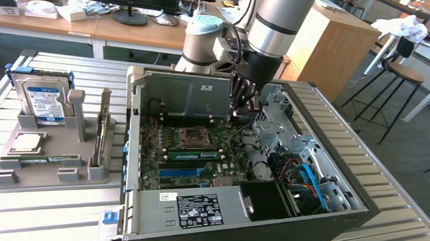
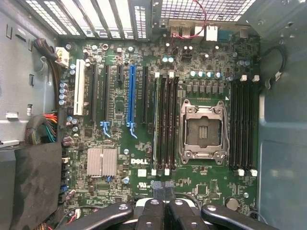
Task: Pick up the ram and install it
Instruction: 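Press down the ram until it locks into place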
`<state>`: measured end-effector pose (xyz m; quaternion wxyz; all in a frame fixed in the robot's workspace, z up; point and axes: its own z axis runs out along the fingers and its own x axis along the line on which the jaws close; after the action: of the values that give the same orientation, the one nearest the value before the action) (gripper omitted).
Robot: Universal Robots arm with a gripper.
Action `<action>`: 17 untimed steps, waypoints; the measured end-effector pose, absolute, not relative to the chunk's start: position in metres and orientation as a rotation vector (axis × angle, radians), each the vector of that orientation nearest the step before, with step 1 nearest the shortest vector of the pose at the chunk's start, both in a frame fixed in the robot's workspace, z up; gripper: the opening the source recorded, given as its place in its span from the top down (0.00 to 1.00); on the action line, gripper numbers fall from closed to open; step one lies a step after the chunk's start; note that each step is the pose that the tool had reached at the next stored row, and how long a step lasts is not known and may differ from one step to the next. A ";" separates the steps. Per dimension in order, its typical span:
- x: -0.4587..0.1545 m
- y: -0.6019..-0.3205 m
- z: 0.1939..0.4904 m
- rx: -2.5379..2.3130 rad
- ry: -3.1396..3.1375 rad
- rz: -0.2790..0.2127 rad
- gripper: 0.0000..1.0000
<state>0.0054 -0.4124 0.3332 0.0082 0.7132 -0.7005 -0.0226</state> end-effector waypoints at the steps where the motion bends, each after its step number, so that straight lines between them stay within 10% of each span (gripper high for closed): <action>1: 0.005 -0.412 0.333 2.229 -2.189 -0.071 0.90; 17: 0.005 -0.412 0.324 2.229 -2.189 -0.071 0.90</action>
<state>0.0054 -0.4124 0.3239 0.0082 0.7132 -0.7005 -0.0226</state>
